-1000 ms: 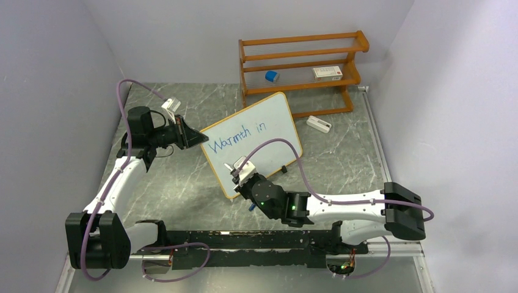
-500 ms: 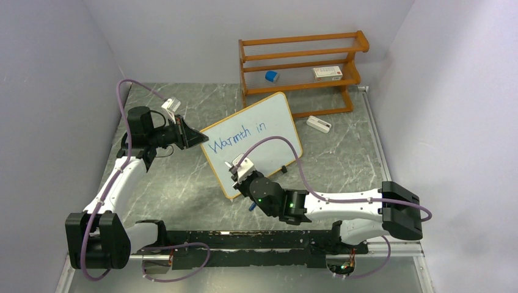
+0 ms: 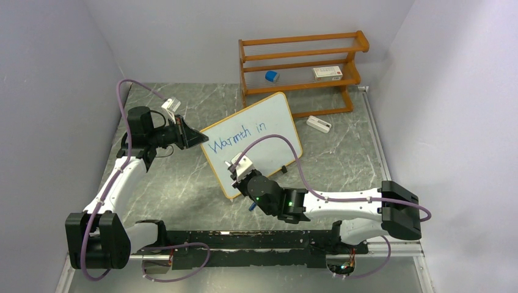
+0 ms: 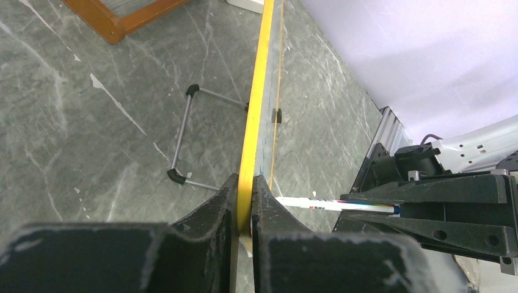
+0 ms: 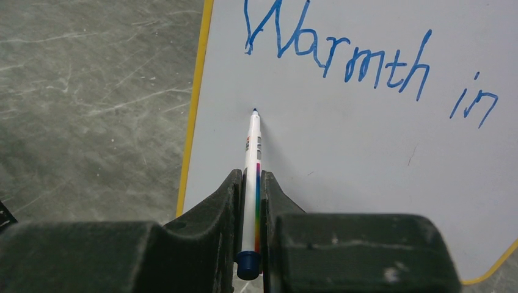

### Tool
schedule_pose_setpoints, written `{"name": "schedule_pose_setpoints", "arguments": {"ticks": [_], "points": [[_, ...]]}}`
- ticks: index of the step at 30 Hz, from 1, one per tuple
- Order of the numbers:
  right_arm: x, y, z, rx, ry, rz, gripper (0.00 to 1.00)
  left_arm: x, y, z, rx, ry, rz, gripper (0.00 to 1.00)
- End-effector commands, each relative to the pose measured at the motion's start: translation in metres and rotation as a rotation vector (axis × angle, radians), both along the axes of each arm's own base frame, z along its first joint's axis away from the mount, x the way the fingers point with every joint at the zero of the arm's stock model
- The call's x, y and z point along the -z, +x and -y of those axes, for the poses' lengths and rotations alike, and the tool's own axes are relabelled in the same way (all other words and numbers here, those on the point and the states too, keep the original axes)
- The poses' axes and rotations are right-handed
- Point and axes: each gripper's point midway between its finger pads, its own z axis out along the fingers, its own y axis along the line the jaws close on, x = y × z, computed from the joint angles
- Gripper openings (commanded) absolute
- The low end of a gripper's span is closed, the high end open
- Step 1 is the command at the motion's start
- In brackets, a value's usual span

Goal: Write a sentence on the whiteboard

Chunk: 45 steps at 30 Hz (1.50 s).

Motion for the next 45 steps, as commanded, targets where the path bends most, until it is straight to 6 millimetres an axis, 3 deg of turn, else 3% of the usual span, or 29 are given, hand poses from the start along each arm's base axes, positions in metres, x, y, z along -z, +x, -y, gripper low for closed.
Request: {"name": "schedule_pose_setpoints", "arguments": {"ticks": [1,21,45], "points": [[-0.001,0.002,0.0,0.018,0.003,-0.019,0.0,0.015,0.009,-0.013,-0.081,0.058,-0.014,0.05],[0.019,-0.007,0.014,0.018,-0.034,-0.094,0.0,0.016,0.01,-0.013,-0.084,0.062,-0.016,0.05],[0.007,0.002,0.011,0.043,-0.014,-0.055,0.0,0.017,0.009,-0.012,-0.08,0.058,-0.017,0.05]]}}
